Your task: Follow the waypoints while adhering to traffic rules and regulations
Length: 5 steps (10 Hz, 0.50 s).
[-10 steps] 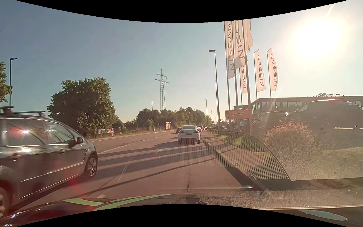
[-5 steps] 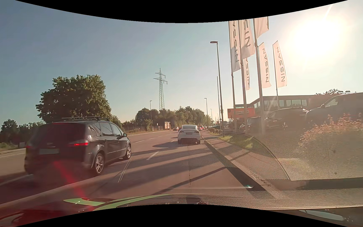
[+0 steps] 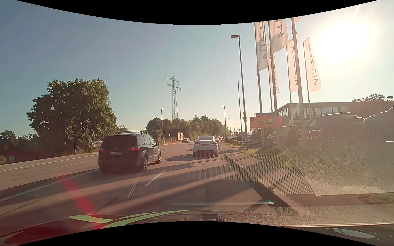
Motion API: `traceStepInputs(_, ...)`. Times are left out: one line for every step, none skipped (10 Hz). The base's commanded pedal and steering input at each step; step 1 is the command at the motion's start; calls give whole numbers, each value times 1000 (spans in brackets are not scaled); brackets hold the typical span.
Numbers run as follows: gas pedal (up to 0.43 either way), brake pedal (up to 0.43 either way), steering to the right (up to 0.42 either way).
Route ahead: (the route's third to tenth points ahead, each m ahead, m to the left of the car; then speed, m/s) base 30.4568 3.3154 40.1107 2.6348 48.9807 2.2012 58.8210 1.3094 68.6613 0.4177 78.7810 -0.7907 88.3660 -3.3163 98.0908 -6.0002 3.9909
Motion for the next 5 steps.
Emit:
traceStepInputs(0, 0, 1)
traceStepInputs(0, 0, 2)
traceStepInputs(0, 0, 2)
traceStepInputs(0, 0, 2)
traceStepInputs(0, 0, 2)
